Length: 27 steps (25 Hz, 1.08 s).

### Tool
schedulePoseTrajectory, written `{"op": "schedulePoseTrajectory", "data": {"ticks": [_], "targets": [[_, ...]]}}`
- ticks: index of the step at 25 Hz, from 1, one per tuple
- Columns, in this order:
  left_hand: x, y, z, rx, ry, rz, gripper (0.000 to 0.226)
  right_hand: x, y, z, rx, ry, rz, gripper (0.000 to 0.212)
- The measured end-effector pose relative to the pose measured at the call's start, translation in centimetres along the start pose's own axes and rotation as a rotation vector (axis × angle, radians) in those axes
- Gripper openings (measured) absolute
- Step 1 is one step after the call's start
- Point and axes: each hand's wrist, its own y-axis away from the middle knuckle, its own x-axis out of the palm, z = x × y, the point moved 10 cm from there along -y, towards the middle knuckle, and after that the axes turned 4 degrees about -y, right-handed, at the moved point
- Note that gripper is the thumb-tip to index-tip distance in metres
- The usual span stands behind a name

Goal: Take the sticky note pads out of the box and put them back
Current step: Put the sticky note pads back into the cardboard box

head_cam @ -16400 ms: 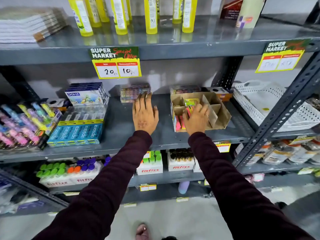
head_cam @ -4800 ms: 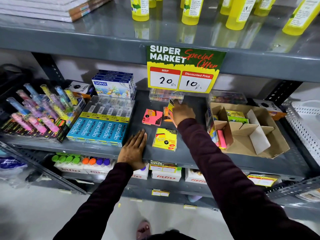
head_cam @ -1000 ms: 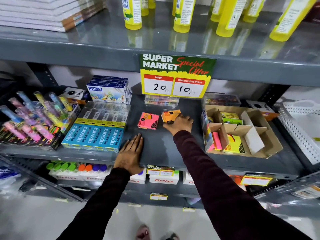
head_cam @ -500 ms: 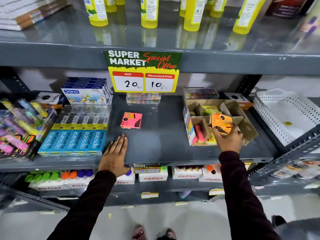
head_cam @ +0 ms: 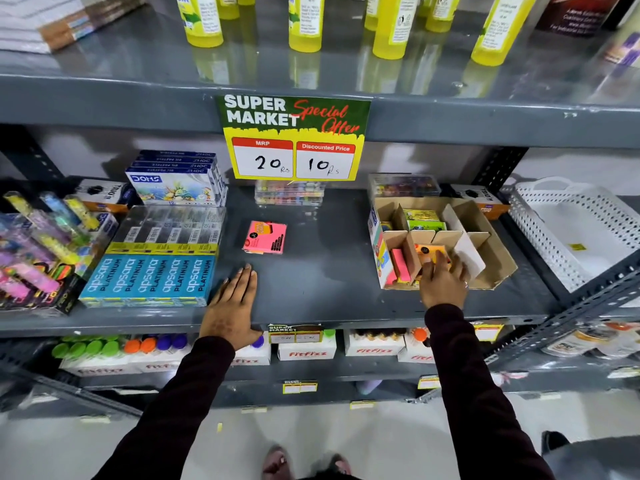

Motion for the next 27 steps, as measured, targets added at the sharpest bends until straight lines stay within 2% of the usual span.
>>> {"op": "schedulePoseTrajectory", "data": {"ticks": [2, 4, 6, 8, 10, 12, 15, 18, 22, 27], "targets": [[-0.2, 0.1, -0.1, -0.004, -0.002, -0.009, 0.127, -2.5, 1.2, 4.1, -0.100, -0.089, -0.172, 0.057], [-0.3, 0.2, 0.0, -0.011, -0.003, -0.017, 0.125, -1.6, 2.6, 9.2, -0.199, -0.210, -0.122, 0.063], [-0.5, 0.2, -0.1, -0.006, 0.027, -0.028, 0.126, 2.6, 4.0, 14.3, -0.319, -0.280, 0.112, 0.063], [-0.6, 0.1, 0.0, -0.004, 0.070, -0.031, 0.125, 8.4, 5.3, 18.7, -0.437, -0.239, 0.401, 0.061], [-0.7, 0.1, 0.0, -0.011, 0.093, -0.037, 0.120, 13.6, 6.2, 21.3, -0.483, -0.144, 0.675, 0.076], [-0.7, 0.2, 0.2, -0.016, 0.093, -0.023, 0.116, 16.7, 6.3, 22.9, -0.478, -0.080, 0.800, 0.093], [-0.8, 0.1, -0.1, 0.004, 0.054, -0.016, 0.115, 19.1, 5.3, 24.6, -0.505, 0.004, 0.822, 0.104], [-0.8, 0.1, 0.0, 0.000, 0.035, -0.029, 0.115, 20.3, 4.8, 25.6, -0.547, 0.136, 0.861, 0.106], [-0.5, 0.1, 0.0, 0.008, 0.057, -0.039, 0.112, 18.8, 4.7, 25.8, -0.571, 0.214, 0.763, 0.083], [-0.6, 0.1, 0.2, -0.003, 0.114, -0.027, 0.116, 12.9, 6.4, 22.9, -0.533, 0.117, 0.561, 0.068]]}}
